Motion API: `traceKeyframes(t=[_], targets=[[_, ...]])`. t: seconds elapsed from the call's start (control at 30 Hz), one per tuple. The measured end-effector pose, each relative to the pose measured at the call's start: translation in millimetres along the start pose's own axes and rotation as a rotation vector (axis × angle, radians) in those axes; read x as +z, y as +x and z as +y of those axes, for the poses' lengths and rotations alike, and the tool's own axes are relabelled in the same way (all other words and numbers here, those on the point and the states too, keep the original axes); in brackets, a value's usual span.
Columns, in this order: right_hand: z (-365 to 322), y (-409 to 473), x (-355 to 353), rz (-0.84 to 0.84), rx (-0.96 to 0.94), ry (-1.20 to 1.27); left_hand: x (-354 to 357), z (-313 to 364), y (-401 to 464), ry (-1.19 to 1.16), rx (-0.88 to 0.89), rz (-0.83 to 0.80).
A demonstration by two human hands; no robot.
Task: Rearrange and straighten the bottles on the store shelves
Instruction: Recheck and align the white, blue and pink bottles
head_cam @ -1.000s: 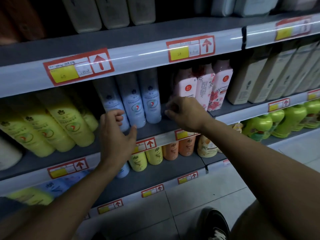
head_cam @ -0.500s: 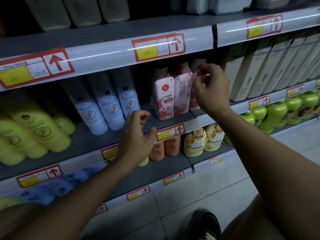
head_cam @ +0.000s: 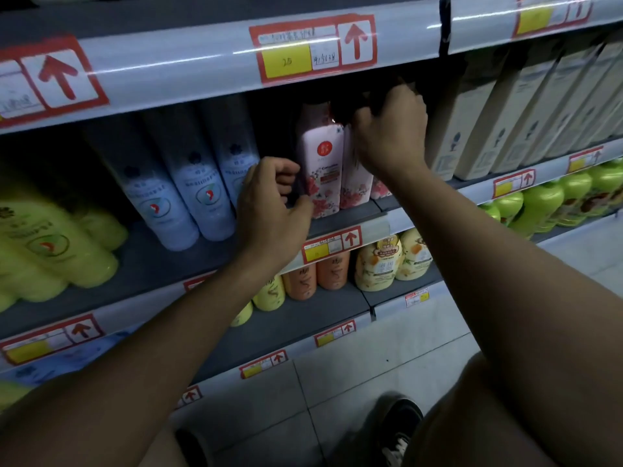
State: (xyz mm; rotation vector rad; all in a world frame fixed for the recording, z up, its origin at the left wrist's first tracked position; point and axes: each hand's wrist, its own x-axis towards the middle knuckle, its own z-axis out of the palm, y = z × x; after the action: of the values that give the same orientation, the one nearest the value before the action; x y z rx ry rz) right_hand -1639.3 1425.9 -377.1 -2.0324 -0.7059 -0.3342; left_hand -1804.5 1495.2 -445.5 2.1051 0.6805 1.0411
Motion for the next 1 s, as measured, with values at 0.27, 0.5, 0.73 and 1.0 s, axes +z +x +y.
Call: traceKeyframes(t=[0.27, 0.5, 0.73, 1.0], targets=[[0.2, -2.2, -9.3, -0.032, 0.019, 0.107, -6.9, 0.7, 3.6, -0.04, -0.063, 0.005], [-2.2, -10.6, -27.4, -0.055, -0.011, 0.148, -11.8, 5.4, -0.2, -0.035, -0.076, 0.024], [1.4, -13.7, -31.9, -0.073, -0.041, 0.16, -11.6, 8.4, -6.9, -0.03, -0.082, 0.029], [5.4, -6.4, -34.4, 0.022, 0.042, 0.142, -5.8, 14.2, -9.9, -0.03, -0.081, -0.001]])
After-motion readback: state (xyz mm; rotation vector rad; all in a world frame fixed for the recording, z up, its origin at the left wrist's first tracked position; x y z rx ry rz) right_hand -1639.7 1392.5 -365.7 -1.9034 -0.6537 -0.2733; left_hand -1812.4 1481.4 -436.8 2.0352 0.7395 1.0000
